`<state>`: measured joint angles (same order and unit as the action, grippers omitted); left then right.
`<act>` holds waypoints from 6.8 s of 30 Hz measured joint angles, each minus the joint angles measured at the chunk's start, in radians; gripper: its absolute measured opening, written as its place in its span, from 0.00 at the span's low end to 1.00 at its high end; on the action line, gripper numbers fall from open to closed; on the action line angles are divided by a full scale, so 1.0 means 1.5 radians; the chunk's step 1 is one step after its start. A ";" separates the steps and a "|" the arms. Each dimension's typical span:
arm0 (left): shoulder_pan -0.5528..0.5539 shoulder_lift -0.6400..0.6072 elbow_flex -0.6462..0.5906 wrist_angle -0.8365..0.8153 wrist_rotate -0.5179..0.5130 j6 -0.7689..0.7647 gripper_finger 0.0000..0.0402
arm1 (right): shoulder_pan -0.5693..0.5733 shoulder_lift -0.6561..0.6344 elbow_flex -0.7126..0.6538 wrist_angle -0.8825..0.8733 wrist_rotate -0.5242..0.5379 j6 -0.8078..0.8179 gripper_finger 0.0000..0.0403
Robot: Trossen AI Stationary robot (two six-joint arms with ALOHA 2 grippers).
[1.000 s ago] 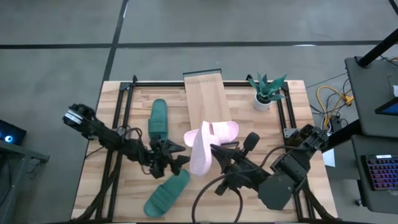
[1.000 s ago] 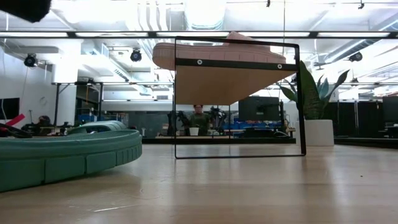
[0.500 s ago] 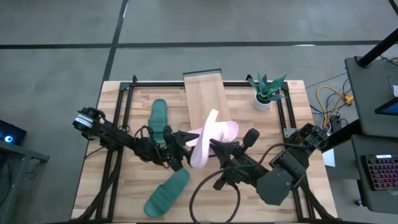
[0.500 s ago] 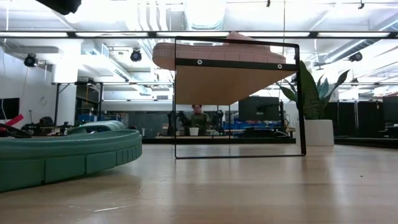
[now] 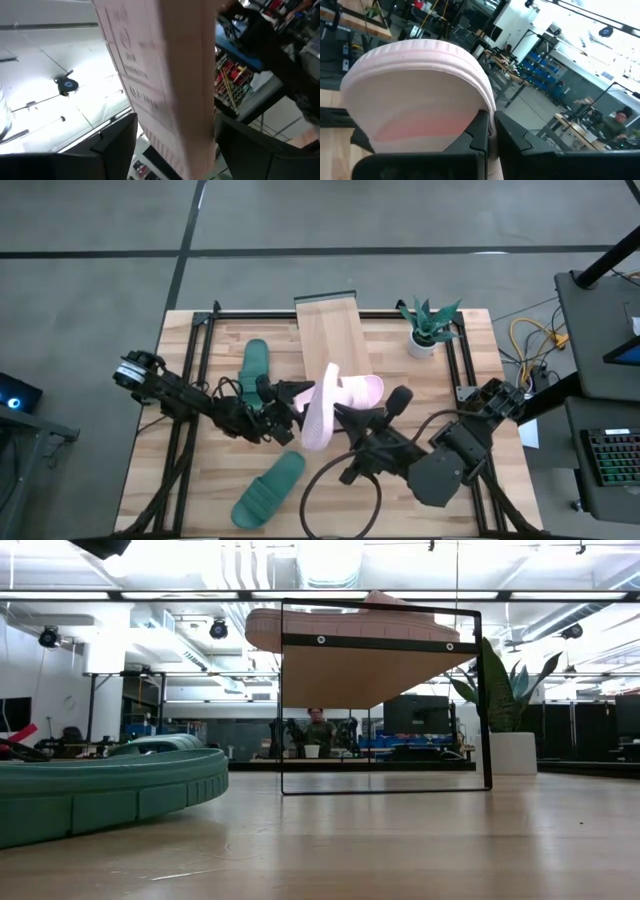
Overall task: Pick and place slides into the shelf
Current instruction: Put the pink slide on the shelf
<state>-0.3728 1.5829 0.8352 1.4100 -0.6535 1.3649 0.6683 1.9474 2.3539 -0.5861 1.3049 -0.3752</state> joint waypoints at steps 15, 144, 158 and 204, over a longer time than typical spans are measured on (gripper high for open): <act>0.016 -0.008 0.016 0.001 0.039 -0.030 0.28 | -0.007 0.000 0.000 0.000 -0.043 0.005 0.03; 0.003 -0.327 0.076 -1.136 0.562 -1.025 0.24 | -0.041 0.012 -0.138 -0.148 -0.182 -0.672 0.04; 0.005 -0.328 0.075 -1.126 0.592 -0.833 0.42 | -0.042 0.002 -0.138 -0.190 -0.117 -0.601 0.03; -0.031 -0.319 0.082 -0.782 0.041 -0.104 0.68 | -0.059 -0.077 -0.136 -0.508 -0.106 0.029 0.03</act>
<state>-0.4190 1.1049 0.9577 0.2372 -0.5918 1.2088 0.5792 1.8315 2.1500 -1.3482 1.1458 -0.3324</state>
